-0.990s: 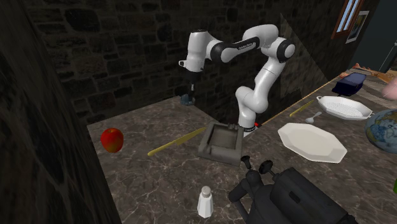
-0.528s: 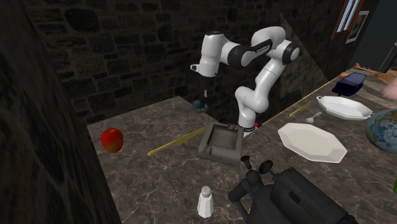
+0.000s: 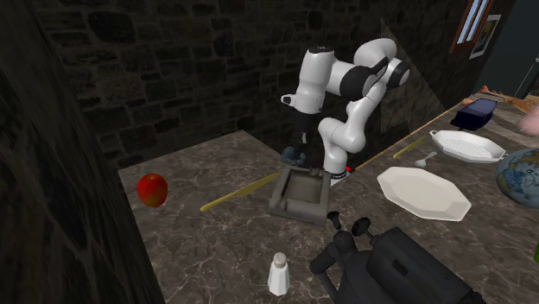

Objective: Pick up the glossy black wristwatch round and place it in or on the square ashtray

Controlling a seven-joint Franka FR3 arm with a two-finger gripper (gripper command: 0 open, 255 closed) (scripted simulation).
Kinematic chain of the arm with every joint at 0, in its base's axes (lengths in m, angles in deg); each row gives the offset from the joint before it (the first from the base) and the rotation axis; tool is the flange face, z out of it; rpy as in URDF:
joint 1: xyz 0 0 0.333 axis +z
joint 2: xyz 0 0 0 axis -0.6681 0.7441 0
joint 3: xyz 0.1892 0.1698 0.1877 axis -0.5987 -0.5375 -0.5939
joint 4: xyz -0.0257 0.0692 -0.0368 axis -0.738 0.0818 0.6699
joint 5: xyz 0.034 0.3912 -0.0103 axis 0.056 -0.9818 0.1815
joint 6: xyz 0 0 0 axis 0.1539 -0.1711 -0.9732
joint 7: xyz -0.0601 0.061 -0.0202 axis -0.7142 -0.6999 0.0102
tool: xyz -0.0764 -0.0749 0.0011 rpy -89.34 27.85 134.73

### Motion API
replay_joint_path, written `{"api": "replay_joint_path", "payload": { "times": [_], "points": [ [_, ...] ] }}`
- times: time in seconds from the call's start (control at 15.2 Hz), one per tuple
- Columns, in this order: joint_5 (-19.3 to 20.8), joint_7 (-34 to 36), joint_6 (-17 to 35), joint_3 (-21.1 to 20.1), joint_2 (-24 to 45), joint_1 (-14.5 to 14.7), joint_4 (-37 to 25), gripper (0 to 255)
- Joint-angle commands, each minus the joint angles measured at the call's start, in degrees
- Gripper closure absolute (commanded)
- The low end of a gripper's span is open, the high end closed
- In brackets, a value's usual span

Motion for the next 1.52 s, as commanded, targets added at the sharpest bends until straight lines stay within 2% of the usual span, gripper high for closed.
{"api": "replay_joint_path", "payload": {
  "times": [0.0, 0.13, 0.92, 1.45],
  "points": [
    [-1.08, 2.81, -0.45, -2.43, 0.37, 0.81, -1.01, 255],
    [-1.84, 4.82, -0.59, -4.24, 0.73, 1.36, -1.67, 255],
    [-3.29, 5.04, 8.82, -6.06, 0.78, 2.11, 7.69, 255],
    [-3.29, 5.04, 8.82, -6.06, 0.78, 2.11, 7.69, 255]
  ]
}}
